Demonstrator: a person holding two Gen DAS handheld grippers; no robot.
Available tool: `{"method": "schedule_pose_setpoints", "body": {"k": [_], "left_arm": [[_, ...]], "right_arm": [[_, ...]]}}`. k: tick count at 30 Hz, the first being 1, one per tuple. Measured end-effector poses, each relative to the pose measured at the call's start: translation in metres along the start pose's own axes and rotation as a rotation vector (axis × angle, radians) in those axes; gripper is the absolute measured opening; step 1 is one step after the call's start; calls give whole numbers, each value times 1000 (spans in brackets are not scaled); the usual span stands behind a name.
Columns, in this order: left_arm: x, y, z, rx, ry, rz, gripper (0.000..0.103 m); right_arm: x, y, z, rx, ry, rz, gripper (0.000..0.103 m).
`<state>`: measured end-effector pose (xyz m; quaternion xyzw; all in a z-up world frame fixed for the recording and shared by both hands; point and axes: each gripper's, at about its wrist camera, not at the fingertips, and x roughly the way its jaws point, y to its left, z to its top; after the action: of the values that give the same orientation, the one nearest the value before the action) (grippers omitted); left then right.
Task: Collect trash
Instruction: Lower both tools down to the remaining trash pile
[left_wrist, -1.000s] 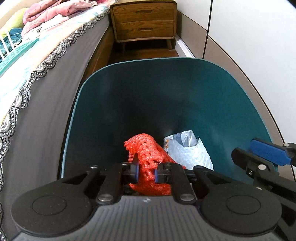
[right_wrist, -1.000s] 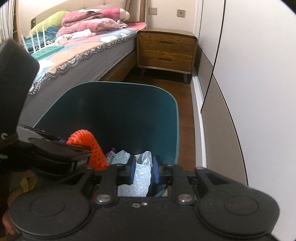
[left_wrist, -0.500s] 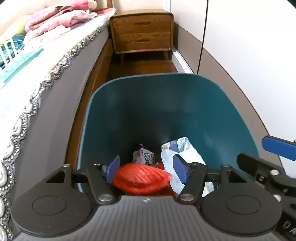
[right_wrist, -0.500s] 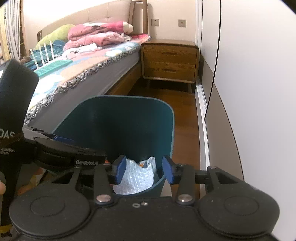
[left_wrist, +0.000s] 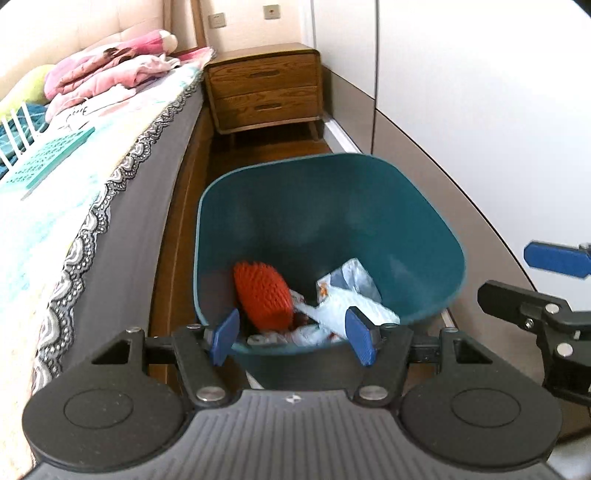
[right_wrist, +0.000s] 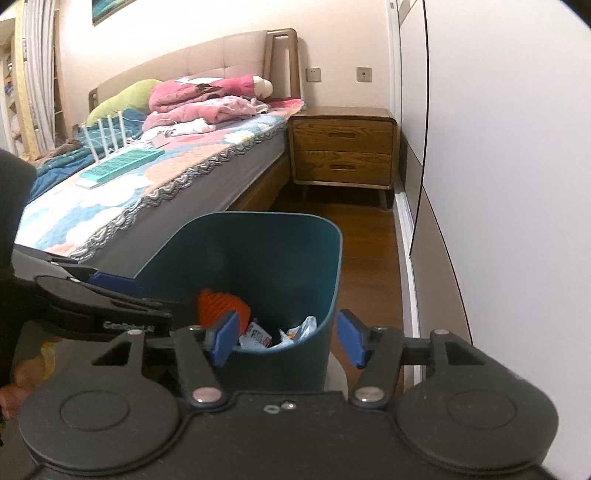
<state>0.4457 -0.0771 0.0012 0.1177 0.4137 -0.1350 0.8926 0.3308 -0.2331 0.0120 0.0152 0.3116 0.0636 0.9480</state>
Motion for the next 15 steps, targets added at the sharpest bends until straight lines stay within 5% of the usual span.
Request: {"method": "schedule_pose_setpoints", "body": {"k": [8, 15], "left_arm": [[-20, -5, -42, 29, -5, -5, 63], [-6, -17, -97, 73, 81, -15, 63]], "right_arm": [[-10, 2, -41, 2, 31, 41, 68], [17, 6, -99, -12, 169, 49, 71]]}}
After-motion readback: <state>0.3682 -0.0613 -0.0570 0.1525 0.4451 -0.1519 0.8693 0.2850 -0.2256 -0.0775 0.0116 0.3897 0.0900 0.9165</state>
